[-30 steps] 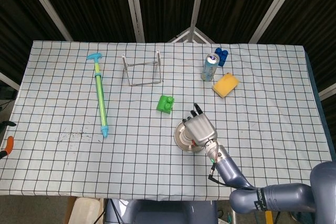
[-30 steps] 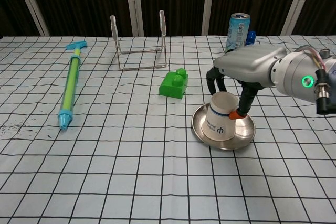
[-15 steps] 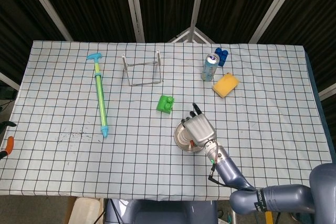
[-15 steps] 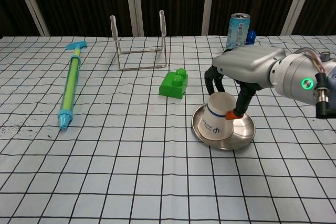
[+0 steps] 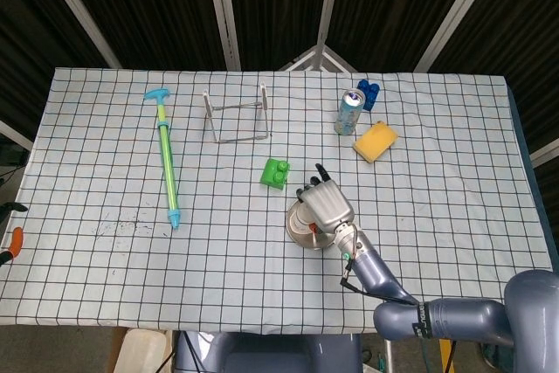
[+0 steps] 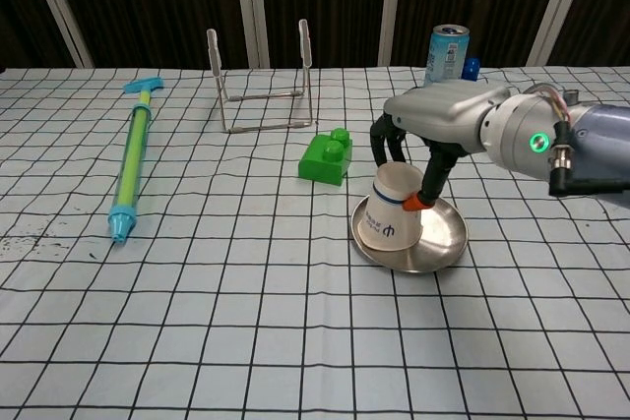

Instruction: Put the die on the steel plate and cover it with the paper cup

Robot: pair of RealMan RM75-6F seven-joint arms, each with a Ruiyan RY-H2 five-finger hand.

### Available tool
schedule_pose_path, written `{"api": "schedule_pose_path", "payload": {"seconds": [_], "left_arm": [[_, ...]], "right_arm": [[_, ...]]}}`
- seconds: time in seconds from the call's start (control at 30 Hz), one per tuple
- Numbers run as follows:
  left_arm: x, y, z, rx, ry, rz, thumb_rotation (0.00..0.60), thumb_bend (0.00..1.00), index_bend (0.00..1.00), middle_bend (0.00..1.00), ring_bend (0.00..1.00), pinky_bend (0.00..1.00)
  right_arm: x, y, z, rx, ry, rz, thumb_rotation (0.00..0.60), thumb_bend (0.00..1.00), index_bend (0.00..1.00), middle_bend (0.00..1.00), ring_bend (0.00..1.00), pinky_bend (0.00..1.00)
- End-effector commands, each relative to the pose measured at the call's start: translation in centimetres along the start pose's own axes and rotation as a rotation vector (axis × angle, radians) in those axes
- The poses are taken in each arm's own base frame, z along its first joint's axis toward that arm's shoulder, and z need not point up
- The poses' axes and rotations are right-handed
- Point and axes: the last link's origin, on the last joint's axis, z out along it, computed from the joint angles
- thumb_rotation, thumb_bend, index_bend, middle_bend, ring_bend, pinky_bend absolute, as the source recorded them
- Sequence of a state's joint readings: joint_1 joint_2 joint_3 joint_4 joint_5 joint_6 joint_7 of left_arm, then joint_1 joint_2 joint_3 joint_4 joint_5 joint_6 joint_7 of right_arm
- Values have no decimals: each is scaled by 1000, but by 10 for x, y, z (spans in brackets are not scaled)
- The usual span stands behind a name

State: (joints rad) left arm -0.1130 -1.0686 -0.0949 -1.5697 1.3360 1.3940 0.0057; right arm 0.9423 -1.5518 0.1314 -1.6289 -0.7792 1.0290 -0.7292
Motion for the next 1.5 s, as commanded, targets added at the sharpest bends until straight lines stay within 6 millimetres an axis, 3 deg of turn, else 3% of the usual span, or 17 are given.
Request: {"api": "schedule_pose_path", "payload": {"seconds": [0.03,0.27,0.57,0.87,1.23,1.5], "left_arm": [[1,-1,0,5,3,-2,600,693,345,0,0,118],[-1,0,1,2,-3,4,600,693,347,0,0,118],[-2,2,0,-1,-6,8,600,693,351,0,0,118],[-3,4,1,-9,-12,12,600,693,354,0,0,118],[-1,1,1,-2,-3,2,600,693,355,0,0,118],[0,0,1,-1,-2,1,600,693,355,0,0,118]], "right_arm": [[1,6,7,-17,2,2,600,341,607,524,256,0],[7,21,-1,-39,34,-23,600,341,607,524,256,0],[5,33,-31,-35,16,-65,600,341,607,524,256,0],[-3,22,-53,22,-10,-60,600,341,607,524,256,0],[-2,2,-33,63,3,-14,600,341,607,524,256,0],[2,9,-7,38,34,7,600,341,607,524,256,0]]}}
